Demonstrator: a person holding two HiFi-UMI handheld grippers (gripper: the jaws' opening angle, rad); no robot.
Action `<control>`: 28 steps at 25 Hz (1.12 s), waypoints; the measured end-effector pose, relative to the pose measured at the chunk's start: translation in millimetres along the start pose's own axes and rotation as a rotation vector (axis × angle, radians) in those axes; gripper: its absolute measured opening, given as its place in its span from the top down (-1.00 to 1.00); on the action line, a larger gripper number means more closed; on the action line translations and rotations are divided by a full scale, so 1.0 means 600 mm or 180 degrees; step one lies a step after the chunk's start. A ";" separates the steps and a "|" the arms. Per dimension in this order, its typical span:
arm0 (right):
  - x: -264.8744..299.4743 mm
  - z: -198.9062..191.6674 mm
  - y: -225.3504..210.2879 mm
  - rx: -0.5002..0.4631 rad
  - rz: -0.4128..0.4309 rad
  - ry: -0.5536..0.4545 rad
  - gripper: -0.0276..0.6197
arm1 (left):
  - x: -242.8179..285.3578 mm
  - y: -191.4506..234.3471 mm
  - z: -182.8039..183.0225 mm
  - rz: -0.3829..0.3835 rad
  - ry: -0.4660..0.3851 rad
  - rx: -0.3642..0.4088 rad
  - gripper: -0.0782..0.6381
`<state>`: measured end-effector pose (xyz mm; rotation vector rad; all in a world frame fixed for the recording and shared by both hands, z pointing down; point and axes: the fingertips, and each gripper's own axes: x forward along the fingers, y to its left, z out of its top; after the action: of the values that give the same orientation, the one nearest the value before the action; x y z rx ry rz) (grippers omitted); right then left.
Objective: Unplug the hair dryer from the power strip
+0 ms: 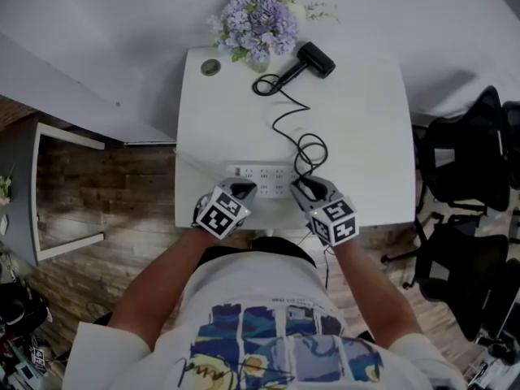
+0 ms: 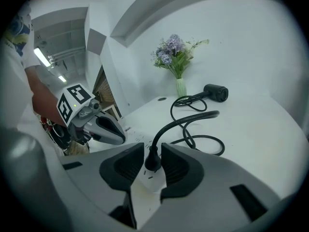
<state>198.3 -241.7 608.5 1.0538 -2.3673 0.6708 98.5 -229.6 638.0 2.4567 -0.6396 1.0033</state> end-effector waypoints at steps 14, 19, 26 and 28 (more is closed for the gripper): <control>0.009 -0.003 -0.002 -0.0063 -0.0014 0.0018 0.69 | 0.003 0.004 -0.006 -0.0085 -0.0004 -0.0089 0.78; 0.009 0.003 -0.001 -0.0153 -0.0046 0.0004 0.72 | 0.000 0.002 -0.002 -0.0092 -0.0017 -0.0076 0.78; 0.005 0.004 0.006 -0.0212 -0.0081 0.0050 0.74 | 0.001 0.004 0.000 -0.0125 0.0020 -0.0119 0.78; 0.004 0.004 0.006 -0.0223 -0.0084 0.0043 0.75 | 0.004 0.006 -0.003 -0.0123 0.0028 -0.0130 0.78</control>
<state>193.4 -242.2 607.1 1.0454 -2.3435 0.5793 97.0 -232.0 641.4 2.4187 -0.6015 0.9764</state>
